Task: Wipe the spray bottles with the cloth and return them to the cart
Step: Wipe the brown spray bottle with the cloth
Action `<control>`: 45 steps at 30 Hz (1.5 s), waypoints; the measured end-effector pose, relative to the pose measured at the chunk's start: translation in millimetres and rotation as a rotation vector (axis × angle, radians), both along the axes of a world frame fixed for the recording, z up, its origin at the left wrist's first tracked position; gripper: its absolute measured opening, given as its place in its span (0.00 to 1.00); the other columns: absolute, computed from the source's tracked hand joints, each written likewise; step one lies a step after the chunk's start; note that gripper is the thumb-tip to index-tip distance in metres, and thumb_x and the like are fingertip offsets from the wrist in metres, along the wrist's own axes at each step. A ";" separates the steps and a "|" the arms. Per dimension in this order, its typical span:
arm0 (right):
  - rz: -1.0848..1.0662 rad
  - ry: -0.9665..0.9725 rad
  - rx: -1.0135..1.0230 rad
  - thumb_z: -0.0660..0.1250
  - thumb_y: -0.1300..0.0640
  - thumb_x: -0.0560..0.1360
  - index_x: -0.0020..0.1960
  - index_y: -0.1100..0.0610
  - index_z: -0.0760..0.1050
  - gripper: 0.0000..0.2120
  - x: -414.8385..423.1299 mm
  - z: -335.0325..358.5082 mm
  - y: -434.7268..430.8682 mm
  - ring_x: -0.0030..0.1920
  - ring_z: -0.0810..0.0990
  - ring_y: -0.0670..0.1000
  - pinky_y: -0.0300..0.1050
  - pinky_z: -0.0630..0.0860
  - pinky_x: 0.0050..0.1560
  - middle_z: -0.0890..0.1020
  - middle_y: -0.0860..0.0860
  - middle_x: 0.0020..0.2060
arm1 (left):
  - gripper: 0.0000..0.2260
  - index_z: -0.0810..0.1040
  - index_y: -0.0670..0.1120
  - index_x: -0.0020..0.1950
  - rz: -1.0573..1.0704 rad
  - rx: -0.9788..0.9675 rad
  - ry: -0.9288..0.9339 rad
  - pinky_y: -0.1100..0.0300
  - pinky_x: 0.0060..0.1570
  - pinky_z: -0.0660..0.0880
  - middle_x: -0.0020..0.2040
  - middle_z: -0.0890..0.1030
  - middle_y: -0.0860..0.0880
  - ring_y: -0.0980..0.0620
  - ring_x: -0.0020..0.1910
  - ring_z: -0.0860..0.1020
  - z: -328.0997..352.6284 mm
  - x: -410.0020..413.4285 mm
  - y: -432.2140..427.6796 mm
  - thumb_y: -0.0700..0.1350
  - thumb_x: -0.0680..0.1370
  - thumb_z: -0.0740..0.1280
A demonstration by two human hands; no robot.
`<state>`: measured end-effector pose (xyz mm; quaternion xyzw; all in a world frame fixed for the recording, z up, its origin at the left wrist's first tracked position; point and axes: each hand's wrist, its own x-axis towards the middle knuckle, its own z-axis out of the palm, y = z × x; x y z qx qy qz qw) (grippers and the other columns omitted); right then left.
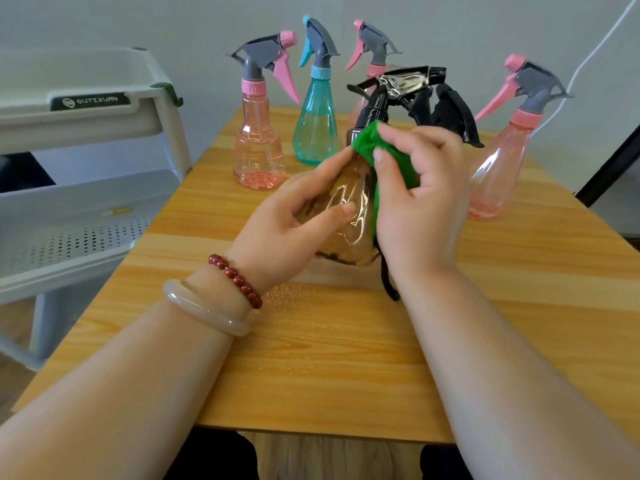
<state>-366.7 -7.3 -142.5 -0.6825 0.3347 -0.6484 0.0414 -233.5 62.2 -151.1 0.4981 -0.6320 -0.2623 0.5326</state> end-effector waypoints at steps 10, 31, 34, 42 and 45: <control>0.169 0.049 0.118 0.68 0.61 0.77 0.57 0.55 0.82 0.10 -2.7 -0.5 10.4 0.54 0.75 0.37 0.28 0.69 0.57 0.78 0.45 0.50 | 0.24 0.66 0.56 0.75 -0.003 -0.017 0.118 0.61 0.63 0.74 0.67 0.75 0.59 0.62 0.65 0.74 0.7 2.8 -0.1 0.42 0.81 0.65; 0.602 0.054 0.536 0.68 0.49 0.77 0.70 0.45 0.66 0.23 -5.7 -0.2 23.7 0.61 0.71 0.29 0.22 0.67 0.55 0.73 0.34 0.62 | 0.16 0.67 0.62 0.70 0.005 0.071 0.549 0.36 0.48 0.80 0.62 0.81 0.50 0.44 0.57 0.82 8.2 -0.8 1.7 0.47 0.84 0.55; 0.575 0.122 0.512 0.72 0.48 0.74 0.72 0.45 0.65 0.30 -6.6 -1.1 21.8 0.66 0.69 0.33 0.25 0.67 0.61 0.71 0.37 0.66 | 0.15 0.67 0.61 0.68 0.041 0.063 0.517 0.39 0.47 0.81 0.60 0.81 0.49 0.46 0.55 0.83 10.1 -0.8 1.2 0.47 0.85 0.52; 0.501 0.100 0.480 0.67 0.39 0.72 0.72 0.47 0.67 0.30 -3.5 -1.4 22.6 0.64 0.68 0.28 0.22 0.64 0.59 0.71 0.31 0.62 | 0.25 0.65 0.67 0.71 0.035 0.096 0.384 0.43 0.48 0.82 0.60 0.79 0.65 0.55 0.57 0.81 7.5 0.1 1.1 0.57 0.75 0.66; 0.586 0.089 0.419 0.63 0.51 0.80 0.71 0.51 0.70 0.20 -2.2 -2.7 21.4 0.65 0.71 0.34 0.29 0.66 0.64 0.74 0.30 0.59 | 0.25 0.69 0.61 0.71 0.016 -0.006 0.439 0.40 0.56 0.78 0.62 0.80 0.57 0.50 0.60 0.80 6.6 3.2 0.7 0.53 0.75 0.69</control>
